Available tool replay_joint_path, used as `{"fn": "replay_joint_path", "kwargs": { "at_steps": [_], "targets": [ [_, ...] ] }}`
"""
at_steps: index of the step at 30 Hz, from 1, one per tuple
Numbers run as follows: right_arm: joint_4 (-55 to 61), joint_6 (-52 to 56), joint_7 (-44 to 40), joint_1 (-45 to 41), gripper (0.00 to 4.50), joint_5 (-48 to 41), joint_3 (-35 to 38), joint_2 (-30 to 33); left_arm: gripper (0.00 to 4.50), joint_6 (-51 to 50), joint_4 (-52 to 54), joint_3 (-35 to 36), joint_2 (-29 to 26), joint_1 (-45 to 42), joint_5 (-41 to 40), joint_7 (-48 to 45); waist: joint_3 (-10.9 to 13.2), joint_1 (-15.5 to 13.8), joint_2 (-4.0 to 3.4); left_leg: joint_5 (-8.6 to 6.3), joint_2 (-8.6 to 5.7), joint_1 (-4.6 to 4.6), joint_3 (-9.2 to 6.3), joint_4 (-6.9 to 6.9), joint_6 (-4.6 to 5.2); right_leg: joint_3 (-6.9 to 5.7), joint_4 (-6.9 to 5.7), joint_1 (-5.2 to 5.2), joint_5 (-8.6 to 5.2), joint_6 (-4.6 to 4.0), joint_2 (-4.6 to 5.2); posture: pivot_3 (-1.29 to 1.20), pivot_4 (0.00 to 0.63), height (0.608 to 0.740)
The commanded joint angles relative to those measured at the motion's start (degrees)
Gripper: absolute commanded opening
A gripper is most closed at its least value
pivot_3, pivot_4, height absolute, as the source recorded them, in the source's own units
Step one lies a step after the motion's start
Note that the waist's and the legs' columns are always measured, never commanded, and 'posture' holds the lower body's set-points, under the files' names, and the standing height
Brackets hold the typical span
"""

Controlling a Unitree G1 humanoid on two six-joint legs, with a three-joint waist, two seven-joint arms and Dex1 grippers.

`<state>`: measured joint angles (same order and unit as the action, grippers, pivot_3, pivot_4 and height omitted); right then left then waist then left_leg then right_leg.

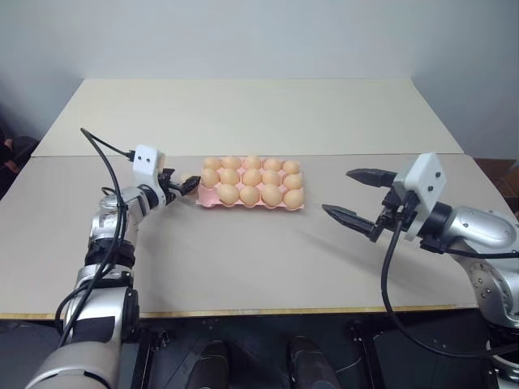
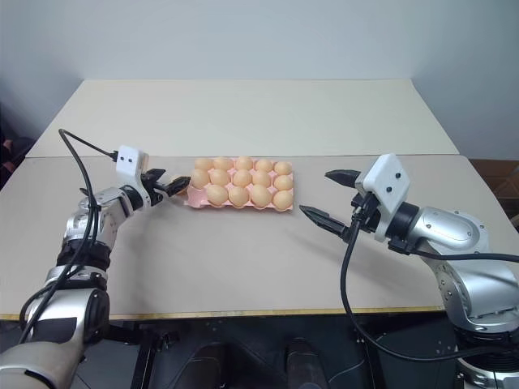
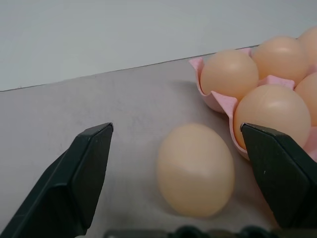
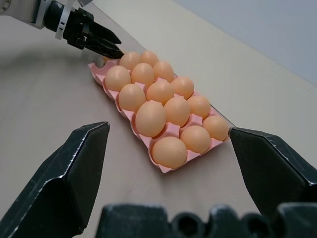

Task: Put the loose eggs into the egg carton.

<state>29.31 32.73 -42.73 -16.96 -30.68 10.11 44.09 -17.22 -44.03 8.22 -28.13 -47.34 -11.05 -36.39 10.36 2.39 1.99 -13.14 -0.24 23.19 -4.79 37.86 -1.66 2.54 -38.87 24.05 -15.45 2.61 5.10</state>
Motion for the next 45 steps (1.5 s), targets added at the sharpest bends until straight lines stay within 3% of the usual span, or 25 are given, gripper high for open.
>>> {"fn": "replay_joint_path", "kwargs": {
  "at_steps": [1,5,7,14,19,24,33,34,40,45],
  "targets": [
    [2.2,0.2,0.5,-0.6,4.5,-1.3,1.5,0.2,3.29,-0.6,-0.6,-0.4,0.0,-1.0,0.6,0.4,0.0,0.0,0.0,0.0,0.0,0.02,0.0,0.0,0.01,0.0,0.01,0.01,0.0,0.0,0.0,0.0,0.15,0.74],
    [2.5,0.5,1.0,-0.6,4.5,-1.4,1.3,0.0,1.96,-0.7,-0.7,0.0,-0.4,-0.9,0.7,0.5,0.0,0.1,0.0,0.0,0.02,0.07,0.0,0.0,0.01,-0.01,0.0,0.08,0.0,0.0,-0.01,0.0,0.15,0.74],
    [2.5,0.5,1.2,-0.8,4.5,-1.3,1.1,-0.2,1.71,-0.9,-0.5,0.3,-0.5,-0.6,0.4,0.2,0.0,0.1,0.0,0.0,0.02,0.06,0.0,0.0,0.01,0.0,-0.01,0.07,0.0,0.0,-0.01,0.0,0.15,0.74],
    [2.2,0.5,1.9,-1.4,4.5,-1.1,0.5,-0.6,1.71,-0.8,3.7,1.2,-2.0,0.6,0.0,-0.1,0.0,0.1,0.01,0.0,0.02,0.07,0.0,0.0,0.01,-0.01,-0.01,0.07,0.0,0.0,-0.01,0.0,0.15,0.74],
    [2.9,0.7,2.3,-0.5,4.5,-1.3,1.1,-0.5,1.71,-6.1,20.7,1.9,-7.2,5.6,-5.6,-9.4,0.0,0.4,0.0,-0.01,0.06,0.07,-0.01,-0.02,0.01,0.02,-0.02,0.12,0.0,0.0,-0.05,0.0,0.15,0.74],
    [2.9,0.5,2.2,-0.2,4.5,-1.2,0.8,-0.6,1.71,-9.9,32.3,-0.4,-8.9,11.7,-9.0,-15.3,0.0,-0.2,-0.04,0.0,0.02,-0.01,-0.01,0.0,0.01,0.01,0.02,-0.03,0.0,0.0,0.01,0.0,0.15,0.74],
    [2.8,0.7,2.1,-0.8,4.5,-1.2,0.2,-0.9,1.71,-9.9,30.9,-3.9,-4.8,10.1,-7.5,-13.4,0.0,-0.1,-0.02,-0.01,0.04,0.03,-0.01,0.0,0.01,0.01,0.05,0.0,0.0,0.0,-0.01,0.0,0.15,0.74],
    [2.9,0.7,2.1,-0.8,4.5,-1.2,0.2,-1.0,2.42,-10.2,30.3,-4.2,-4.8,9.7,-7.5,-13.8,0.0,-0.1,-0.02,-0.01,0.04,0.04,-0.01,0.0,0.01,0.01,0.04,0.02,0.0,0.0,-0.02,0.0,0.15,0.74],
    [3.1,1.0,2.7,-0.6,4.5,-1.2,0.6,-1.1,4.38,-10.0,30.1,-4.2,-6.7,9.1,-7.2,-15.6,0.0,0.2,-0.02,-0.01,0.05,0.01,-0.01,-0.01,0.02,0.02,0.04,0.03,0.0,0.0,-0.04,0.0,0.15,0.74],
    [3.4,1.0,3.0,-0.1,4.5,-1.2,1.0,-1.2,4.45,-8.5,34.2,0.4,-10.8,11.2,-8.5,-15.1,0.0,0.2,-0.02,-0.01,0.06,0.01,-0.01,-0.01,0.02,0.02,0.06,0.04,0.0,0.0,-0.05,0.0,0.15,0.74]
  ]
}}
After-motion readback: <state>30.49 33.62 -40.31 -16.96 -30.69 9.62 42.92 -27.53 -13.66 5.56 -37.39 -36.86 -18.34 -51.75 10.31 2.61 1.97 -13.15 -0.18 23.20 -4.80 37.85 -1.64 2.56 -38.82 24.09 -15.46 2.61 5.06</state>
